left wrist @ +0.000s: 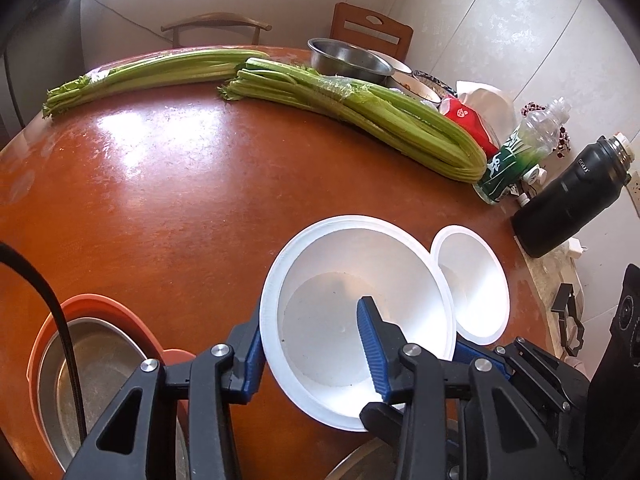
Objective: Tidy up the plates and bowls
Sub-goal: 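Lift the red-printed bowl with the left gripper over the steel bowl, then lower the red-printed bowl into the steel bowl and open the left gripper, then move the left gripper to the red-printed white bowl rim and close, then lift the red-printed bowl with the left gripper over the steel bowl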
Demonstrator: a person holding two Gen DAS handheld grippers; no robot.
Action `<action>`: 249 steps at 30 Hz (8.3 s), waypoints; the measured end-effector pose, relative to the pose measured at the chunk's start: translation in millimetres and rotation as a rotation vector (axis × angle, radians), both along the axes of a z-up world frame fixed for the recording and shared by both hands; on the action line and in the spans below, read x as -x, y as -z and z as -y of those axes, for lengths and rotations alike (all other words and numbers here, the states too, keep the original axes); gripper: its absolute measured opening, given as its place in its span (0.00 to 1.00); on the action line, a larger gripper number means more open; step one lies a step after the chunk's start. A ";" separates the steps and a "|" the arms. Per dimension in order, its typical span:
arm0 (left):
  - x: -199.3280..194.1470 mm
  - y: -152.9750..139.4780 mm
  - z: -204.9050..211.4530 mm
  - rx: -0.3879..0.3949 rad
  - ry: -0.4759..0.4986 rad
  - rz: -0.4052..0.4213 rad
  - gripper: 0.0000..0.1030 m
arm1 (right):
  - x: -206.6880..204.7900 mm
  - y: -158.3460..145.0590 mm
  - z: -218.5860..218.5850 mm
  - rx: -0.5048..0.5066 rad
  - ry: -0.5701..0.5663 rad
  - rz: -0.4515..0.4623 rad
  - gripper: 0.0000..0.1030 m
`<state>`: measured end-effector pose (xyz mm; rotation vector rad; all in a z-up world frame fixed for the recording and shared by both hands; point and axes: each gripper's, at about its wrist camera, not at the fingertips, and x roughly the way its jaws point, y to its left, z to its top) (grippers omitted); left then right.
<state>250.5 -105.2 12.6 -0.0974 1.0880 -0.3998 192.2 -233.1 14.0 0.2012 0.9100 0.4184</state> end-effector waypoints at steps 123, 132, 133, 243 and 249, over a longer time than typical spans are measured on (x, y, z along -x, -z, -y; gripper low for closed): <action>156.0 0.1 -2.1 -0.080 -0.074 0.070 0.42 | 139.6 4.1 14.3 0.114 -0.148 0.058 0.64; 160.0 -8.3 -2.2 -0.105 -0.093 0.103 0.42 | 140.6 -3.9 24.2 0.117 -0.120 0.094 0.64; 160.6 -9.4 -1.6 -0.107 -0.094 0.108 0.42 | 140.0 -4.7 25.8 0.117 -0.115 0.096 0.64; 46.3 -28.9 51.7 0.006 0.050 0.134 0.54 | 32.9 -13.6 41.3 0.139 -0.012 0.123 0.52; 61.2 -39.6 47.2 0.000 0.052 0.162 0.54 | 45.5 -23.1 37.3 0.143 -0.016 0.146 0.52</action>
